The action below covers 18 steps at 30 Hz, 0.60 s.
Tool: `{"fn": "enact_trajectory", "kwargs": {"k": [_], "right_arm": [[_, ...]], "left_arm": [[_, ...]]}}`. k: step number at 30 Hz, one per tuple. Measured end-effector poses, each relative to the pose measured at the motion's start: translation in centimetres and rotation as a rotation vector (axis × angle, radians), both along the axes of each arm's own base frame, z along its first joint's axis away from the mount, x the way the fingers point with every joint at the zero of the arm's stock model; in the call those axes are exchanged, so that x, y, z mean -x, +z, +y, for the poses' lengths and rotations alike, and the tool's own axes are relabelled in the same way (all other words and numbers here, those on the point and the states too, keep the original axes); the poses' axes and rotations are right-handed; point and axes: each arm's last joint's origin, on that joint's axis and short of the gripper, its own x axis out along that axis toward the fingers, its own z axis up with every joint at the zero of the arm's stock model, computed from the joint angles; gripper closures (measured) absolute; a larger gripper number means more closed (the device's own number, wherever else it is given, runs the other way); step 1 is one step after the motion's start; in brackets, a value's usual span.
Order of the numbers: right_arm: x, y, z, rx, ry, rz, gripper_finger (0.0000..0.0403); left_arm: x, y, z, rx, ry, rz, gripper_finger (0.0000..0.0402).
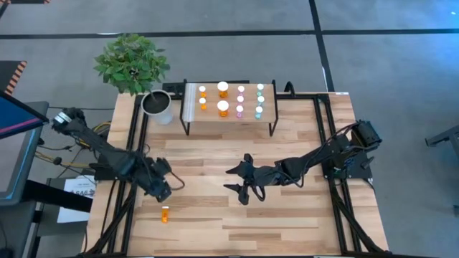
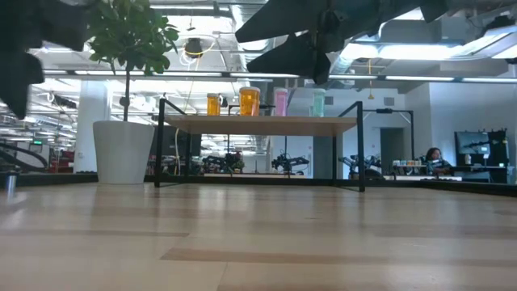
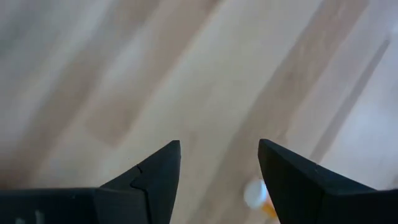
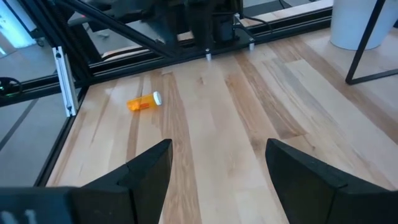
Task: Pick and place medicine bottles onto shelf by color
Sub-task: Put the small orange pill bottle on the shelf aligned with the other small orange pill bottles
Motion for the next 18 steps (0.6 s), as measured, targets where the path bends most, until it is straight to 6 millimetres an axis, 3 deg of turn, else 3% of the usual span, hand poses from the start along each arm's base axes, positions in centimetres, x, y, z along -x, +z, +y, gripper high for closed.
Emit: {"fn": "enact_trajectory", "kwargs": {"k": [9, 18], "right_arm": [[0.0, 0.0, 0.1, -0.001, 0.002, -0.001, 0.0121], [0.0, 0.1, 0.1, -0.005, 0.001, -0.007, 0.0121]], "left_arm": [[0.4, -1.9, -3.6, 0.089, -0.009, 0.171, 0.0199], [0.9, -2.9, -5.6, 0.128, 0.066, 0.208, 0.0204]]}}
